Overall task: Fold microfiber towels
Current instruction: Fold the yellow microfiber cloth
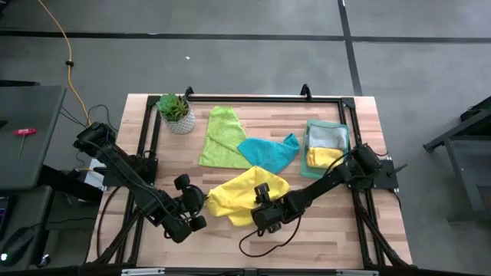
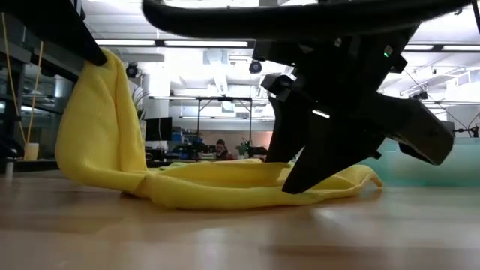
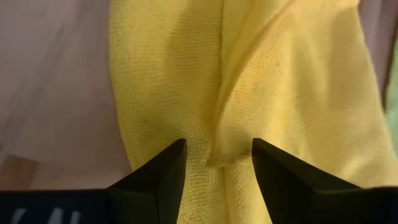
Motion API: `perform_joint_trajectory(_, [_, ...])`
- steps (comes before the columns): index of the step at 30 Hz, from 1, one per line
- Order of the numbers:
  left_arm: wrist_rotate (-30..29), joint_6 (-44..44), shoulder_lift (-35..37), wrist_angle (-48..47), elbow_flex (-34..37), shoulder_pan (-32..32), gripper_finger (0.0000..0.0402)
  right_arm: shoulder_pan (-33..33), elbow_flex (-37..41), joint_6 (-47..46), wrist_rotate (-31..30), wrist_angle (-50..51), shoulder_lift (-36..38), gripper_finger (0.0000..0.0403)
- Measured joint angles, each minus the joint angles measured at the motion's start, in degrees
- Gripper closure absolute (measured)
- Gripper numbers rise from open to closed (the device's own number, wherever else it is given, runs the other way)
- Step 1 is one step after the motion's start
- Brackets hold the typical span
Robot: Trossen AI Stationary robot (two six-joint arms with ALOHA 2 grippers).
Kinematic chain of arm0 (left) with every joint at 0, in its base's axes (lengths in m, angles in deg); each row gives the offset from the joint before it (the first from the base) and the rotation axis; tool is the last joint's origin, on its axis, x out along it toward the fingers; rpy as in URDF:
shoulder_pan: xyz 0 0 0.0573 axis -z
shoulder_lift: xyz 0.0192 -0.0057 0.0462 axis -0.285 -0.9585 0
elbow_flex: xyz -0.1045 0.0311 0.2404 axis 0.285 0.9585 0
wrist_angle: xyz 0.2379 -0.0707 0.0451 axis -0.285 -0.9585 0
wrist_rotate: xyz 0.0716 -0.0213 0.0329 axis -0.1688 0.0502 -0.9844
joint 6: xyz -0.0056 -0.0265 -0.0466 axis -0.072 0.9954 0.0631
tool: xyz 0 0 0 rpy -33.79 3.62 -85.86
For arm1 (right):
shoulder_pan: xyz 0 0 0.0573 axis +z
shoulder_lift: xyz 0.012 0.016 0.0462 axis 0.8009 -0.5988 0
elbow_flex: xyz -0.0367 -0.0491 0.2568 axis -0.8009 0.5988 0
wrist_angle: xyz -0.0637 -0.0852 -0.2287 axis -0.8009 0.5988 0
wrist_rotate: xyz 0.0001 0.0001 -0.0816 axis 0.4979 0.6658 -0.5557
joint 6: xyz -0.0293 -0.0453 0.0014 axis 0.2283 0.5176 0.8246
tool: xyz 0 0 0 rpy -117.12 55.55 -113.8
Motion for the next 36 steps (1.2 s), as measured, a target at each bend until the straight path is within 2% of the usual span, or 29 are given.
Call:
perform_joint_trajectory(9, [-0.02, -0.33, 0.0, 0.17, 0.0, 0.0, 0.0401, 0.63, -3.64, 0.44, -2.17, 5.31, 0.12, 0.0264])
perform_joint_trajectory(25, [-0.02, -0.41, 0.0, 0.22, 0.0, 0.0, 0.0401, 0.44, -4.43, -1.79, -0.24, 6.79, 0.2, 0.0274])
perform_joint_trajectory(28, [-0.01, -0.41, 0.0, 0.22, 0.0, 0.0, 0.0401, 0.36, -4.42, -1.84, 0.14, 6.68, 0.2, 0.0302])
perform_joint_trajectory(33, [-0.02, -0.41, 0.0, 0.24, 0.0, 0.0, 0.0401, -0.24, -4.43, -4.83, 1.48, 4.82, 0.2, 0.0391])
perform_joint_trajectory(36, [-0.12, -1.42, 0.0, 0.22, 0.0, 0.0, 0.0401, -0.4, -5.97, -7.26, 0.39, 7.83, 0.16, 0.0392])
